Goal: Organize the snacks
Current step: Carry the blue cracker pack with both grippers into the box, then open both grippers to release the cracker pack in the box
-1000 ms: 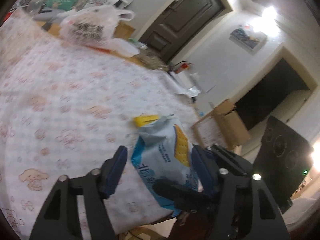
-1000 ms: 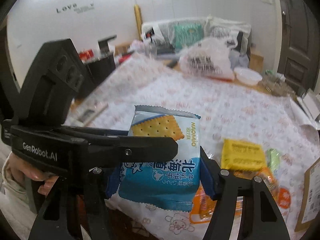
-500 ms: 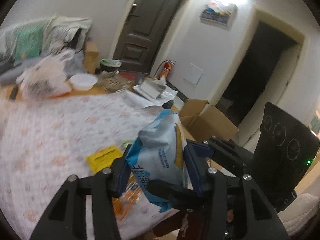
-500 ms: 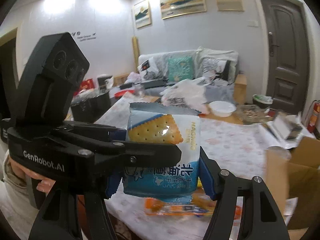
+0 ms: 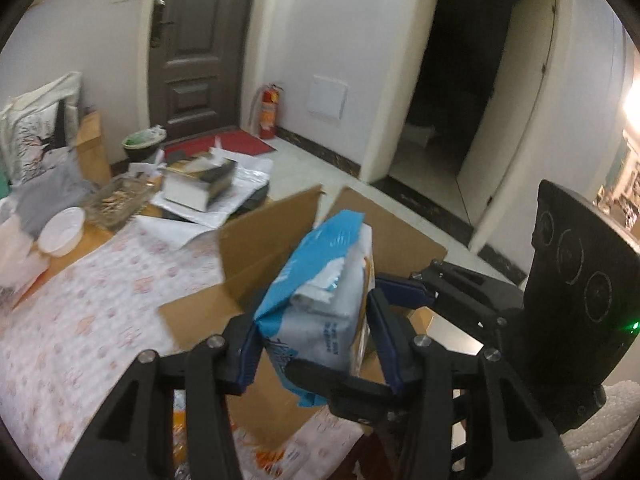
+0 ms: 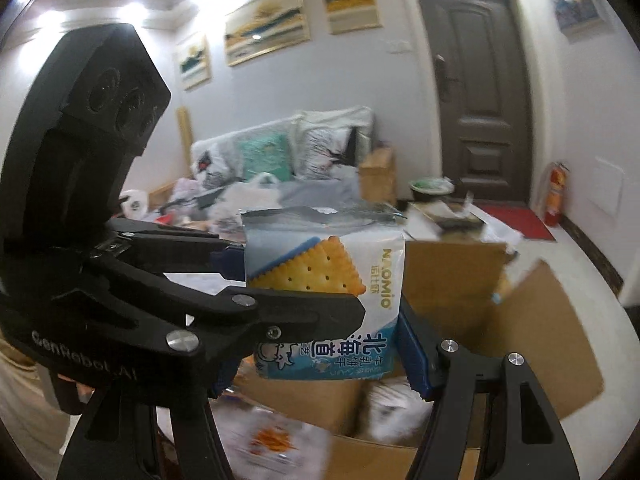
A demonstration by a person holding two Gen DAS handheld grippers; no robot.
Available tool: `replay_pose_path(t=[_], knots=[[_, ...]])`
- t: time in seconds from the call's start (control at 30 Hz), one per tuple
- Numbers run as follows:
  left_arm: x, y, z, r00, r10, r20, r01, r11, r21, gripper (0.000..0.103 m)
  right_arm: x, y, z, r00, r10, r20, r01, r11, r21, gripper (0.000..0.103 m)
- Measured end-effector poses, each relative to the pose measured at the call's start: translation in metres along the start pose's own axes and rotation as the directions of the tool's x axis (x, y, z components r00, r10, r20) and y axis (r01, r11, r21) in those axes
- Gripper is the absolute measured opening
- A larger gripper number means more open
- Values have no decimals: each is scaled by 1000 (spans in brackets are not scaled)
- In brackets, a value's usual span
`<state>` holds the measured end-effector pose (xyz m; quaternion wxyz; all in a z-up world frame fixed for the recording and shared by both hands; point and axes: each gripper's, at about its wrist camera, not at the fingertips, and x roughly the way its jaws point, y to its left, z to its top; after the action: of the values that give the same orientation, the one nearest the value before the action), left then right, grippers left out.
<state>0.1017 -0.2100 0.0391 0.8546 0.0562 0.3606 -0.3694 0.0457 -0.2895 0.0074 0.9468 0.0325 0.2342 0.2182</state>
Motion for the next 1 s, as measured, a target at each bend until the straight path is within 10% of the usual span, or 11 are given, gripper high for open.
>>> replay_pose_path(t=[0.53, 1.0], knots=[[88, -4, 9, 980, -70, -185, 65, 997, -29, 46, 17, -61, -27, 982, -93, -166, 103, 993, 54, 65], [34, 19, 0, 996, -8, -86, 4, 999, -53, 61, 7, -36, -29, 975, -120, -188, 129, 991, 38, 70]])
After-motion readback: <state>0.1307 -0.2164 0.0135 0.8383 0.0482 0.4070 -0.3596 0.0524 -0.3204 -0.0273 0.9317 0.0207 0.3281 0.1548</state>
